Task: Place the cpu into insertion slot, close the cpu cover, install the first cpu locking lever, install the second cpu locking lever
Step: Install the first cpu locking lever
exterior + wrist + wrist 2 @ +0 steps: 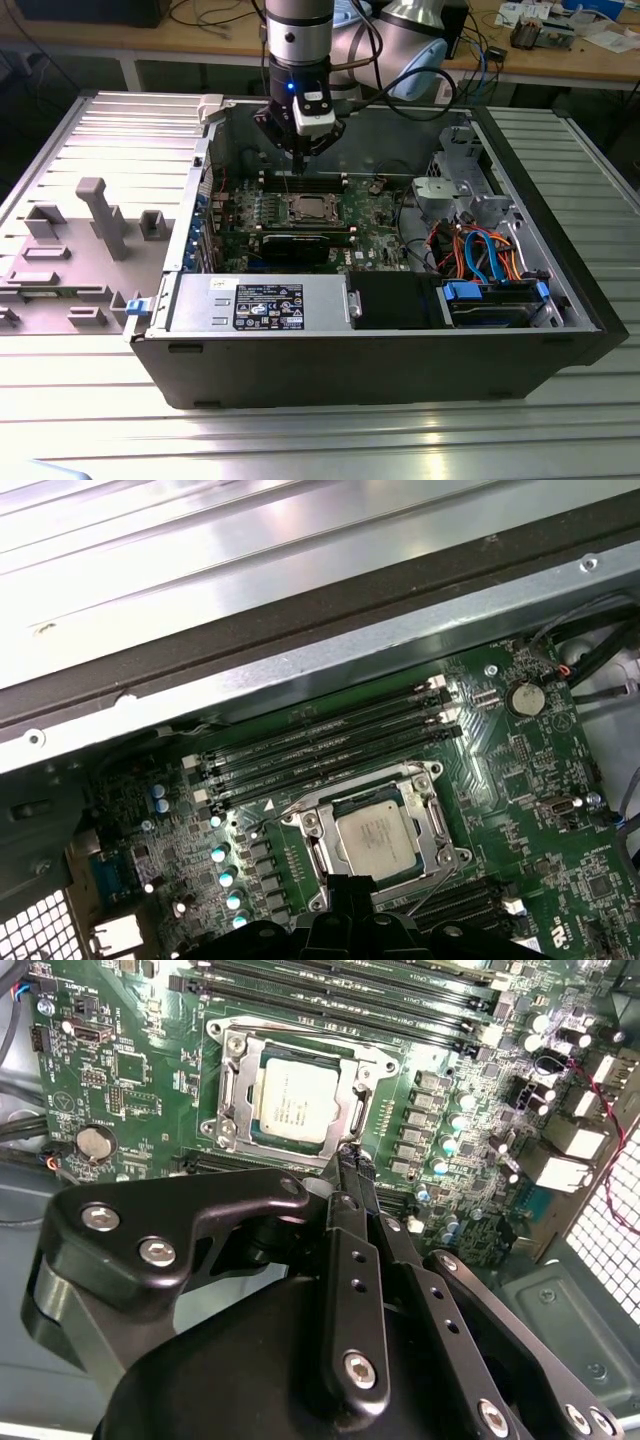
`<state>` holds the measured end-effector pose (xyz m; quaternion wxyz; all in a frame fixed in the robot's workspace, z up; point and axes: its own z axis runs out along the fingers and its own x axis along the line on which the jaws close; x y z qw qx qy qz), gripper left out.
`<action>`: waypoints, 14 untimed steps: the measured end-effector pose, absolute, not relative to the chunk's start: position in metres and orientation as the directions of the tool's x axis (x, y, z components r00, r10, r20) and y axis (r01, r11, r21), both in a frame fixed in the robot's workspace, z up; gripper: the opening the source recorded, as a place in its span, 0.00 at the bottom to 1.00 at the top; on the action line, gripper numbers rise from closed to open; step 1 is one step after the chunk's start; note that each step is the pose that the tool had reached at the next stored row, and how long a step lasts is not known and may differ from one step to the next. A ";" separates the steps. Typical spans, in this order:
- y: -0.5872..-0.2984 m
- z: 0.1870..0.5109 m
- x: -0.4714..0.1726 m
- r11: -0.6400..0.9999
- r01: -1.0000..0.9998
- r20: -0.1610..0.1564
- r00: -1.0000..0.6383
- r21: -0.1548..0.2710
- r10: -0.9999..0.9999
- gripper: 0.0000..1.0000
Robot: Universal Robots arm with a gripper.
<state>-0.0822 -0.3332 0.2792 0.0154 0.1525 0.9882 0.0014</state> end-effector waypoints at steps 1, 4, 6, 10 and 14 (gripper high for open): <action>-0.333 0.279 -0.082 0.954 0.299 -0.030 -0.954 0.008 0.299 0.11; -0.333 0.279 -0.082 0.958 0.287 -0.030 -0.957 0.008 0.288 0.11; -0.333 0.279 -0.082 0.962 0.274 -0.030 -0.961 0.008 0.274 0.11; -0.333 0.279 -0.082 0.978 0.210 -0.030 -0.977 0.008 0.210 0.11; -0.333 0.279 -0.082 0.984 0.177 -0.030 -0.984 0.008 0.177 0.11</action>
